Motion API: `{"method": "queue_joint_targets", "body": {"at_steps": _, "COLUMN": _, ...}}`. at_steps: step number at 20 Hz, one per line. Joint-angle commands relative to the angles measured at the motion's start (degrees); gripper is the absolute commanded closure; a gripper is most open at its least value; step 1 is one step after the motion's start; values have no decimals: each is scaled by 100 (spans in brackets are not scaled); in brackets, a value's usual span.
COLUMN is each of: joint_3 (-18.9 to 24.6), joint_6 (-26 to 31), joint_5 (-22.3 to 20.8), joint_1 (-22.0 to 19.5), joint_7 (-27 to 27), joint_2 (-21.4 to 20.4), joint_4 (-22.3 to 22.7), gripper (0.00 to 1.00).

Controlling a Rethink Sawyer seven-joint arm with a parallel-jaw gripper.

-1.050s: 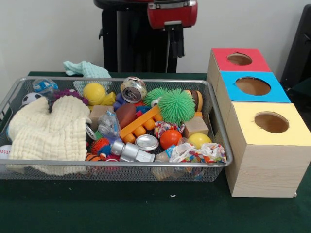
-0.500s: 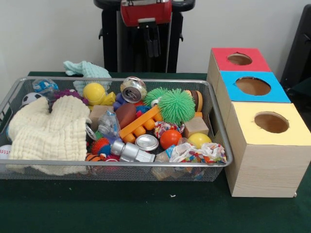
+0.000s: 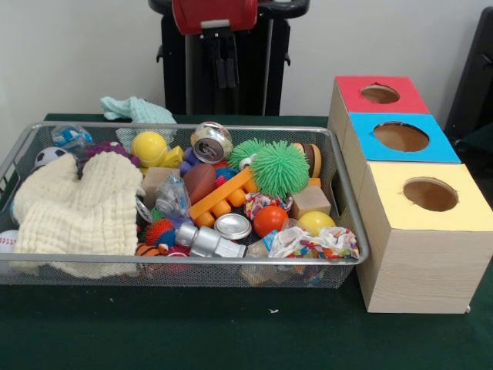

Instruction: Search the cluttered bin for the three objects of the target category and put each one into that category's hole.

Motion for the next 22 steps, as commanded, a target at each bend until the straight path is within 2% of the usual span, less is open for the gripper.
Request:
{"method": "queue_joint_targets", "body": {"at_steps": 1, "joint_3": 401, "joint_6": 490, "joint_5": -338, "joint_1": -125, "joint_7": -90, "joint_2": -58, "joint_4": -705, "gripper": 100}}
{"method": "queue_joint_targets", "body": {"at_steps": 5, "joint_3": 379, "joint_6": 555, "joint_5": -338, "joint_1": -135, "joint_7": -84, "joint_2": -153, "joint_4": -736, "gripper": 100}}
{"method": "queue_joint_targets", "body": {"at_steps": 10, "joint_3": 544, "joint_6": 1292, "joint_5": -144, "joint_1": -264, "joint_7": -393, "joint_2": -427, "joint_4": -970, "gripper": 100}}
{"method": "queue_joint_targets", "body": {"at_steps": 16, "joint_3": 853, "joint_6": 1763, "joint_5": -91, "joint_1": -583, "joint_7": -687, "joint_2": -592, "joint_4": -1204, "gripper": 100}}
{"method": "queue_joint_targets", "body": {"at_steps": 19, "joint_3": 928, "joint_6": 1820, "joint_5": -333, "joint_1": -682, "joint_7": -841, "joint_2": -595, "joint_4": -1301, "gripper": 100}}
{"method": "queue_joint_targets", "body": {"at_steps": 22, "joint_3": 960, "joint_6": 1589, "joint_5": -732, "joint_1": -789, "joint_7": -933, "joint_2": -481, "joint_4": -1323, "gripper": 100}}
